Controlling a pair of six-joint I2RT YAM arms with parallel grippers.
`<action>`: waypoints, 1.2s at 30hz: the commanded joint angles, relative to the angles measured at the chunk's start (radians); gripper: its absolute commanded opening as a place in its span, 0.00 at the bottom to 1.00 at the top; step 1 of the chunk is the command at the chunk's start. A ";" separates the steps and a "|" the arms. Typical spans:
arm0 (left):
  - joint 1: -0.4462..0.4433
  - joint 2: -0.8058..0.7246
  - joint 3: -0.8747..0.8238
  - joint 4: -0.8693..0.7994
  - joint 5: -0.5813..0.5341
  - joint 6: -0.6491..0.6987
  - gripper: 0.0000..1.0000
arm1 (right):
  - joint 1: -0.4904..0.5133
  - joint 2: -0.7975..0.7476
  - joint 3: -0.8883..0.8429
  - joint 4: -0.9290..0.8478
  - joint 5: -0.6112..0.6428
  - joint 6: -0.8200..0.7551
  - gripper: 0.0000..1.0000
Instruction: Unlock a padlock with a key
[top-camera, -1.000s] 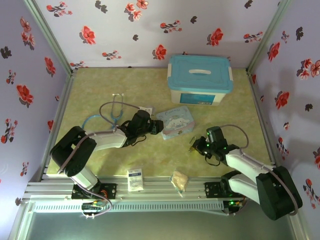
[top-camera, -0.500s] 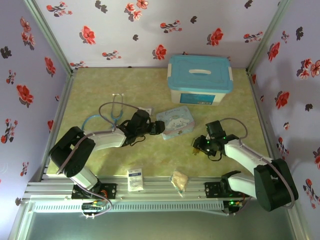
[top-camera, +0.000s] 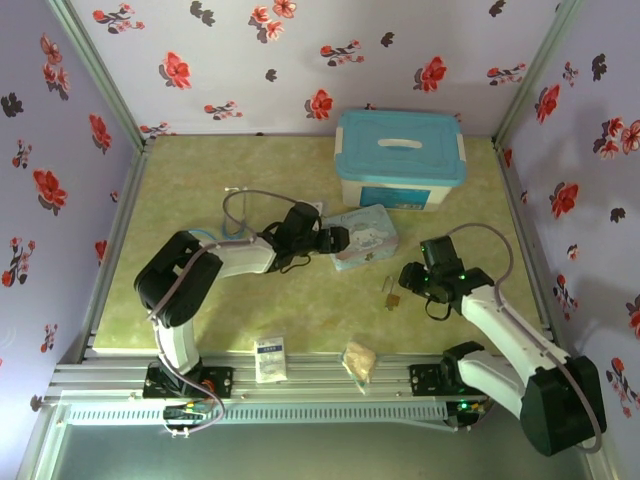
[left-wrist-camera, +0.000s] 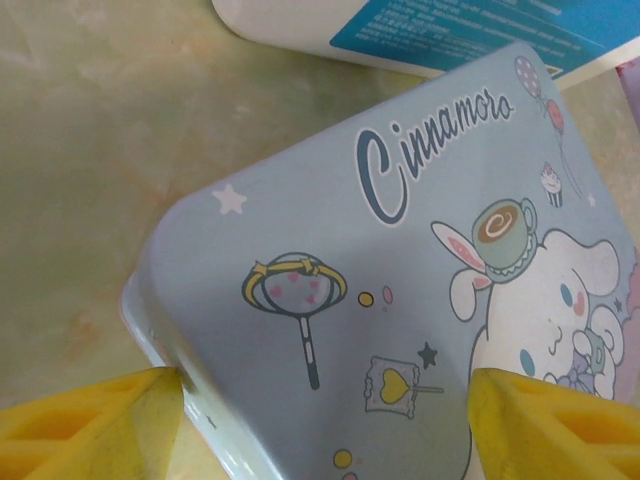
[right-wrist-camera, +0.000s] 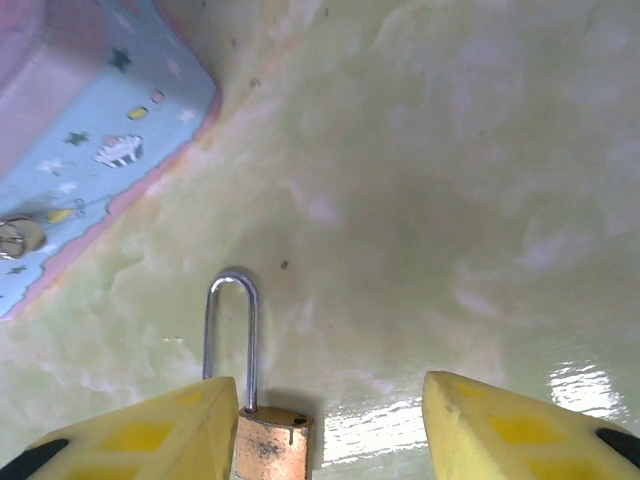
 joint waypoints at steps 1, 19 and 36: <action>0.019 0.028 0.072 -0.061 -0.002 0.036 0.75 | -0.007 -0.039 0.006 -0.036 0.065 -0.017 0.54; 0.161 -0.461 -0.058 -0.222 -0.317 0.325 1.00 | -0.145 -0.177 -0.036 0.195 0.322 -0.122 0.99; 0.581 -0.601 -0.496 0.032 -0.570 0.637 1.00 | -0.243 0.231 -0.269 1.222 0.443 -0.572 0.99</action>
